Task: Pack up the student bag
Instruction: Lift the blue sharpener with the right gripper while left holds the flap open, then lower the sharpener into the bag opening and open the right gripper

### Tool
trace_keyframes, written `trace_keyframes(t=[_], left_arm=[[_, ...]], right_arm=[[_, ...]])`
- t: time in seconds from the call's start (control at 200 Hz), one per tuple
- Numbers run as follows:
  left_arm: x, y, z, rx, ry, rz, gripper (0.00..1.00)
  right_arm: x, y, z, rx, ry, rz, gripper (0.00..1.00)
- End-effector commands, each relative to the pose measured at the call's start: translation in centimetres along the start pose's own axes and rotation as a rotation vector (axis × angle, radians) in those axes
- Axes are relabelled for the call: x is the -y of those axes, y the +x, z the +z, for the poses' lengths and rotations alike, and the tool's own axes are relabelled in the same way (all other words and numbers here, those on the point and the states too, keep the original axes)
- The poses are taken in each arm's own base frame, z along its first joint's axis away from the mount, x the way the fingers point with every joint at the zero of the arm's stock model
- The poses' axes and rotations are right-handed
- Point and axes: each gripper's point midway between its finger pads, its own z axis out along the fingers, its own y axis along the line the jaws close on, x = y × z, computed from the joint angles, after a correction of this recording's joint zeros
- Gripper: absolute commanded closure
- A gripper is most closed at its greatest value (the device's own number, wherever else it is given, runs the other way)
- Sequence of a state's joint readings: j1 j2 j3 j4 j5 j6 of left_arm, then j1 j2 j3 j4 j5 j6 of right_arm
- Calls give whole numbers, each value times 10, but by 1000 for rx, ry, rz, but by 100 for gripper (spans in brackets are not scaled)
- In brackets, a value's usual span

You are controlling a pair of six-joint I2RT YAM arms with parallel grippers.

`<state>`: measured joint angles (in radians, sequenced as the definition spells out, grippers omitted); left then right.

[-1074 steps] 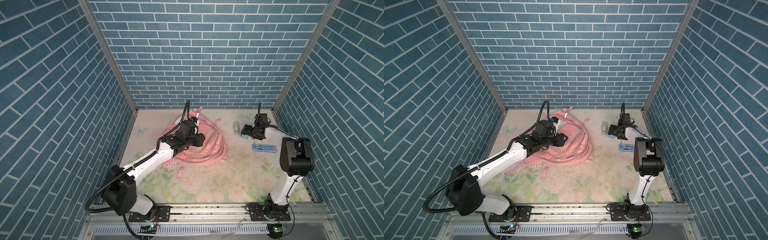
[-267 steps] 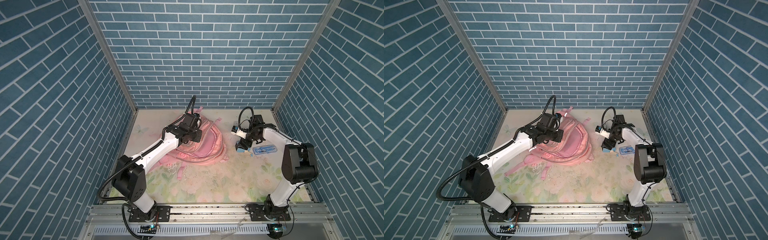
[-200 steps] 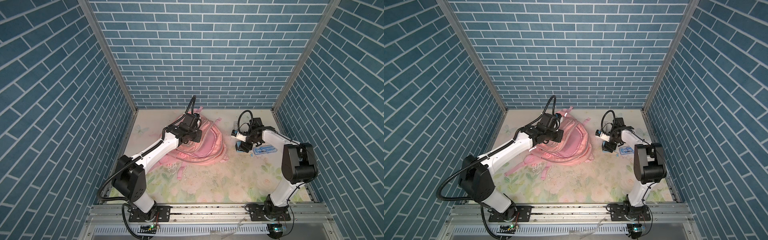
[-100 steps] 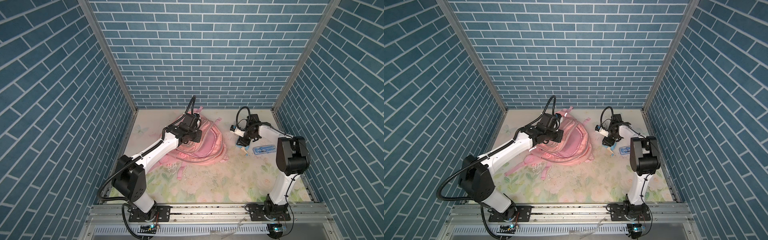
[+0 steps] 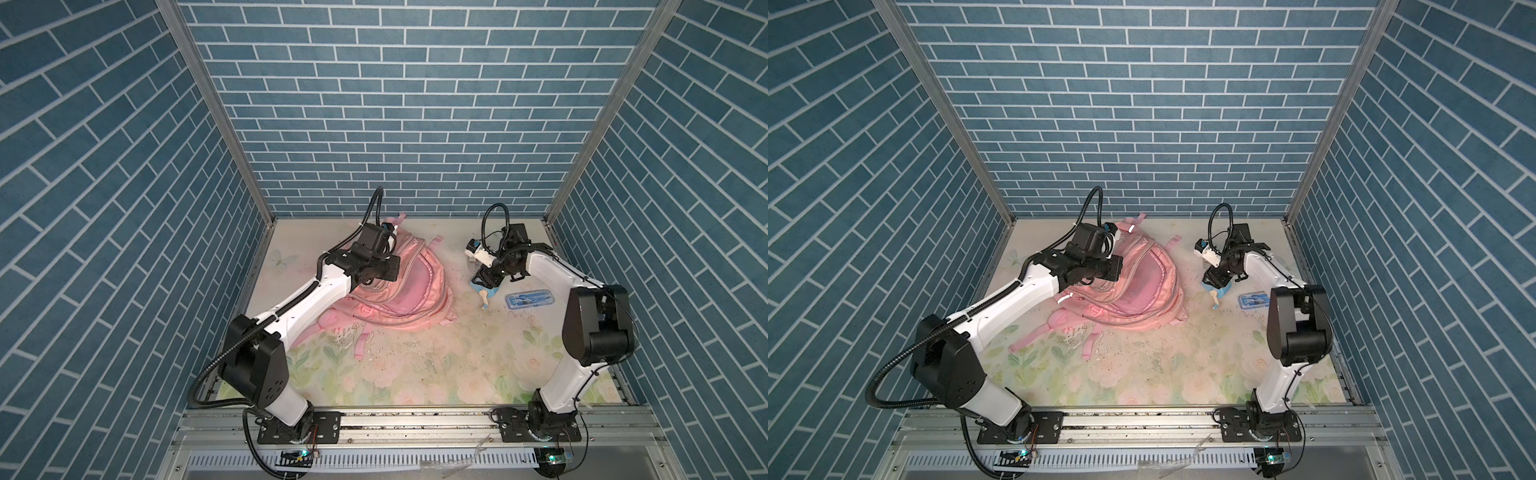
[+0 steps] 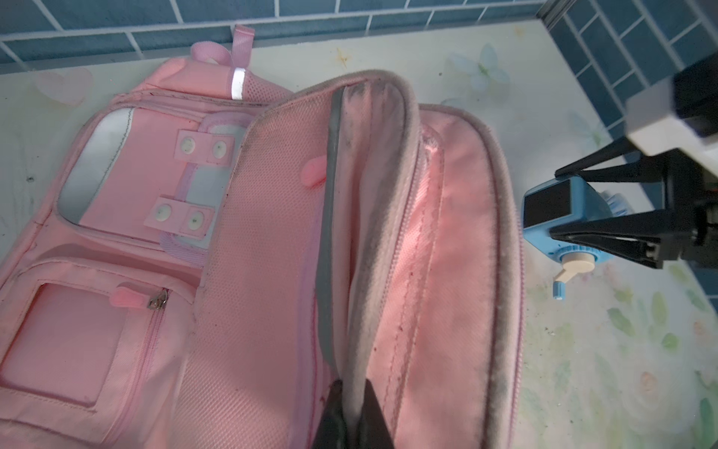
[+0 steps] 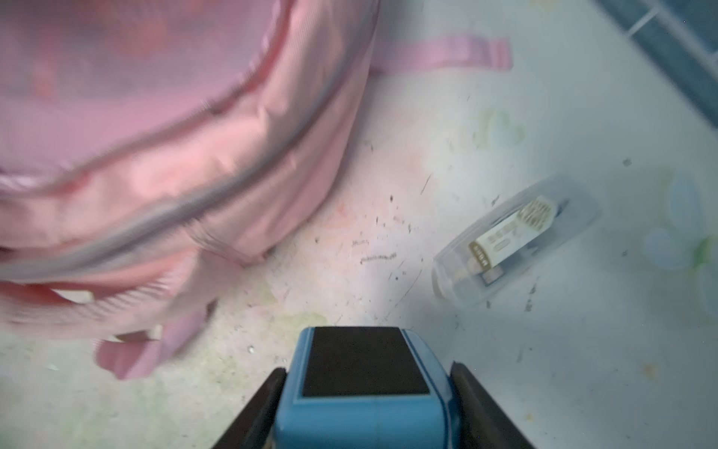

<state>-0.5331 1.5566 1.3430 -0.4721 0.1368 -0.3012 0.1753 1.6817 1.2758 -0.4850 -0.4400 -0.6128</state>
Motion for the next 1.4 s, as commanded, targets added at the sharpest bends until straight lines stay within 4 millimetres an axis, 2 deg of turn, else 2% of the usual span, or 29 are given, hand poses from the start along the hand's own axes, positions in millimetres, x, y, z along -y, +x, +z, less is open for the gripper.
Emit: trace_keyframes(t=[0.0,0.12,0.235,0.335,0.43,0.515,0.615,0.64,0.75,0.8,0.85,0.965,1.08,1.19,1.3,1.39], left_arm=[[21,-38,-31,141,133,-40,100],[22,-41,-36,150,153,-50,100],[25,-44,-39,162,189,-72,100],[26,-47,-41,175,203,-86,100],[25,-48,-42,181,211,-95,100],[24,-49,-45,188,214,-108,100],[21,-49,-48,197,214,-120,100],[21,-49,-49,198,215,-123,100],[21,-48,-49,198,222,-133,100],[22,-47,-48,196,226,-136,100],[21,-46,-47,193,225,-141,100],[20,-44,-46,191,224,-146,100],[18,-42,-45,186,220,-148,100],[17,-39,-45,175,213,-149,100],[17,-32,-46,165,198,-154,100],[23,-22,-42,148,182,-143,100]], right_arm=[[-30,-66,-41,321,-99,87,73],[-66,-103,-55,496,-154,101,73],[-91,-131,-44,604,-203,206,74],[-106,-145,-17,644,-194,285,75],[-113,-154,20,618,-203,405,74],[-114,-155,56,548,-183,511,75],[-116,-150,91,470,-115,546,75],[-114,-148,97,449,-91,561,72],[-117,-152,110,415,-75,567,47],[-117,-155,112,404,-81,561,37],[-115,-157,110,389,-72,563,22],[-111,-157,98,370,-40,538,12],[-107,-154,84,366,-44,544,10],[-96,-143,62,342,-46,587,16],[-81,-120,30,320,-54,666,24],[-82,-98,8,301,-85,709,28]])
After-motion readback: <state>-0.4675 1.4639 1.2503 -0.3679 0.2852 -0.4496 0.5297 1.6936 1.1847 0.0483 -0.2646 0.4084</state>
